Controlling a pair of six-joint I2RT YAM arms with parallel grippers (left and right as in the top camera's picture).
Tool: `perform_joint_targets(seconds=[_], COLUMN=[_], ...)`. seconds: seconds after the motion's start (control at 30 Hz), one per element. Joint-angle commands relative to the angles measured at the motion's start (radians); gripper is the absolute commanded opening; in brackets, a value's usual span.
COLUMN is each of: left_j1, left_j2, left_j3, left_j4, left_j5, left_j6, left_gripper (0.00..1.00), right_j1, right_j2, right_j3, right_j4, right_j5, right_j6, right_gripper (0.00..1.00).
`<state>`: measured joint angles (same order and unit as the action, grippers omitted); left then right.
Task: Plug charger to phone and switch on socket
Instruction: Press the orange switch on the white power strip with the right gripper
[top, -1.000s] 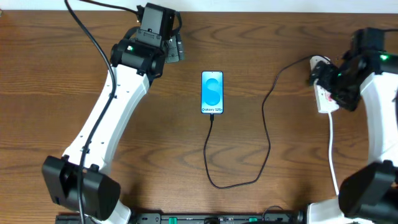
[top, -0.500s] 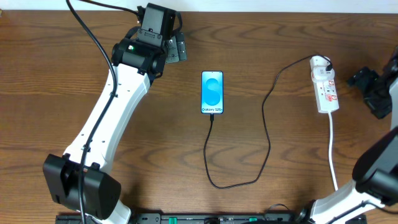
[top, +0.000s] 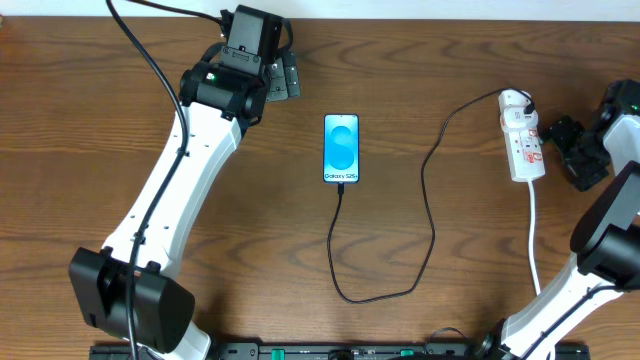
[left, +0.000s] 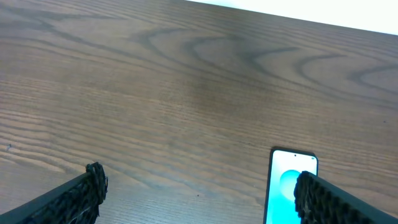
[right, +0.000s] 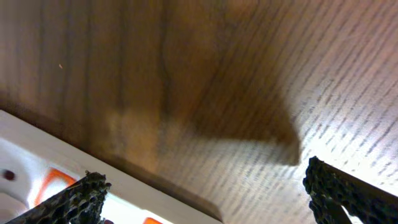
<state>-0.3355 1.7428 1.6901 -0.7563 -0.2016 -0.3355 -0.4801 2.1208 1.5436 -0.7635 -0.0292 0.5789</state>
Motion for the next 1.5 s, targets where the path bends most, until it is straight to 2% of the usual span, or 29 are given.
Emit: perform_joint_targets(seconds=[0.0,0.2,1.13,1.47], left_j1=[0.005,0.005,0.005,0.005], left_j2=[0.004,0.004,0.004,0.004], left_j3=[-0.004,-0.004,-0.004,-0.004], left_j4=[-0.003,-0.003,-0.003,-0.003], left_j5=[-0.017,-0.017,-0.017,-0.017], left_j6=[0.01,0.01,0.01,0.01], left_gripper=[0.98,0.98,0.98,0.98], right_j1=[0.001,0.005,0.035,0.036], right_j2=[0.006,0.006,0.064,0.071], right_j3=[0.013,0.013,0.012,0.012], right_j4=[0.031,0.066,0.05,0.008], right_j5=[-0.008,-0.094,-0.074,-0.148], right_j6=[0.064,0.064,0.064,0.062], right_gripper=[0.99,0.99,0.99,0.99])
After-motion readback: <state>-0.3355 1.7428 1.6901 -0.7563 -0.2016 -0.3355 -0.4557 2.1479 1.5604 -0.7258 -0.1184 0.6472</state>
